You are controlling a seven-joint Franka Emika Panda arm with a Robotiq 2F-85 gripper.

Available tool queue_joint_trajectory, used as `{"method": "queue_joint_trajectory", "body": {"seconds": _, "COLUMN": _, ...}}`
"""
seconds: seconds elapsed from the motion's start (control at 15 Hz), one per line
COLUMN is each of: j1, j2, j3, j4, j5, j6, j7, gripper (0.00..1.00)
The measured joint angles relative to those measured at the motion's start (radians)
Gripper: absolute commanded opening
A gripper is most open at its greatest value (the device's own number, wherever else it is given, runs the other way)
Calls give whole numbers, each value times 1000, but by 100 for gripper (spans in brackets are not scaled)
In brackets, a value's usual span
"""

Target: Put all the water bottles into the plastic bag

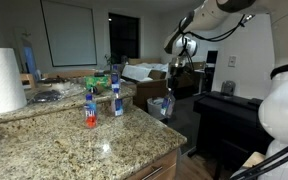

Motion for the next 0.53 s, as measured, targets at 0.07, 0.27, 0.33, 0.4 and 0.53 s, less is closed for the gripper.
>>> {"method": "queue_joint_trajectory", "body": {"seconds": 0.07, "j1": -7, "j2": 20, "j3": 1, "j4": -3, "j5": 30, "j6": 13, "j7": 0, "gripper": 11}}
{"method": "queue_joint_trajectory", "body": {"seconds": 0.27, "j1": -13, "j2": 84, "j3": 7, "j4": -8, "j5": 91, "j6": 59, "j7": 0, "gripper": 11}}
{"method": "queue_joint_trajectory", "body": {"seconds": 0.33, "j1": -14, "j2": 103, "j3": 11, "j4": -9, "j5": 98, "j6": 71, "j7": 0, "gripper": 11}}
{"method": "queue_joint_trajectory", "body": {"seconds": 0.4, "j1": -14, "j2": 121, "j3": 16, "j4": -9, "j5": 103, "j6": 80, "j7": 0, "gripper": 11}}
{"method": "queue_joint_trajectory", "body": {"seconds": 0.53, "j1": -15, "j2": 153, "j3": 28, "j4": -11, "j5": 111, "j6": 93, "j7": 0, "gripper": 11}}
